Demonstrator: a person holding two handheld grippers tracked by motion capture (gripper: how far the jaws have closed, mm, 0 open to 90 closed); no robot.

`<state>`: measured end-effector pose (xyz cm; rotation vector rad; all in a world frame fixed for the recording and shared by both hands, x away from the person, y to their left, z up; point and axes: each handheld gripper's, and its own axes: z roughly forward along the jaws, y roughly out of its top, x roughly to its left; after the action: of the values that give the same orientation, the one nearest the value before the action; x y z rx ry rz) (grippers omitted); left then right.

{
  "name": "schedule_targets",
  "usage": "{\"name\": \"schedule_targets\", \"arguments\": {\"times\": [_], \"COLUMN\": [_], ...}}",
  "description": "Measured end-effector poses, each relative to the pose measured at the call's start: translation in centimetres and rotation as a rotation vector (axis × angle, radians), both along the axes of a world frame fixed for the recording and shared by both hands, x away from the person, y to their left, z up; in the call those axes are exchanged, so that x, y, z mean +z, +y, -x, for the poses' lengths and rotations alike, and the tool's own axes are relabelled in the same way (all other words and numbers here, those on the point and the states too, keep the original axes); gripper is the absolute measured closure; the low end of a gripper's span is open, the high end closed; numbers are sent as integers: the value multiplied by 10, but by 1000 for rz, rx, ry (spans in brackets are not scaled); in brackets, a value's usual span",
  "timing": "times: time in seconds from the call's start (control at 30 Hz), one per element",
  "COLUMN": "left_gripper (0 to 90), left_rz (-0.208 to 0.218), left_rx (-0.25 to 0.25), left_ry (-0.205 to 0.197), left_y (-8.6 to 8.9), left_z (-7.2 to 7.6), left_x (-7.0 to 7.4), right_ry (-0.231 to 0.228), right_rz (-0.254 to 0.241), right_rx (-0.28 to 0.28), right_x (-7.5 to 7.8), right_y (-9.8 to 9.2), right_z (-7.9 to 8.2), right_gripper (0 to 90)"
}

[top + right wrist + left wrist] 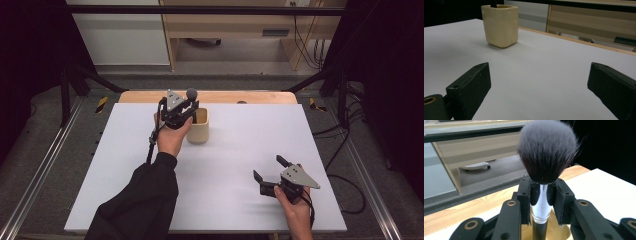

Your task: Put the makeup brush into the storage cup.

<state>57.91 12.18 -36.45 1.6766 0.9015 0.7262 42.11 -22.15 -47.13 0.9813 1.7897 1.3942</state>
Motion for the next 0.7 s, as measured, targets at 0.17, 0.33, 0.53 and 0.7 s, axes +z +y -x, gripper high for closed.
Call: {"name": "schedule_targets", "arguments": {"times": [0.17, 0.33, 0.53, 0.7], "left_gripper": [398, 255, 194, 163], "left_rz": [31, 30, 37, 38], "left_rx": [15, 24, 13, -13], "left_ry": [-41, -107, -128, -117], "left_y": [2, 7, 8, 4], "left_z": [5, 16, 25, 26], "left_x": [6, 20, 30, 30], "right_ry": [0, -1, -4, -5], "right_rz": [0, -9, -19, -19], "right_rx": [0, -2, -3, -2], "right_x": [0, 0, 1, 1], "right_y": [0, -1, -2, -2], "right_z": [0, 0, 0, 0], "right_gripper": [49, 49, 49, 49]}}
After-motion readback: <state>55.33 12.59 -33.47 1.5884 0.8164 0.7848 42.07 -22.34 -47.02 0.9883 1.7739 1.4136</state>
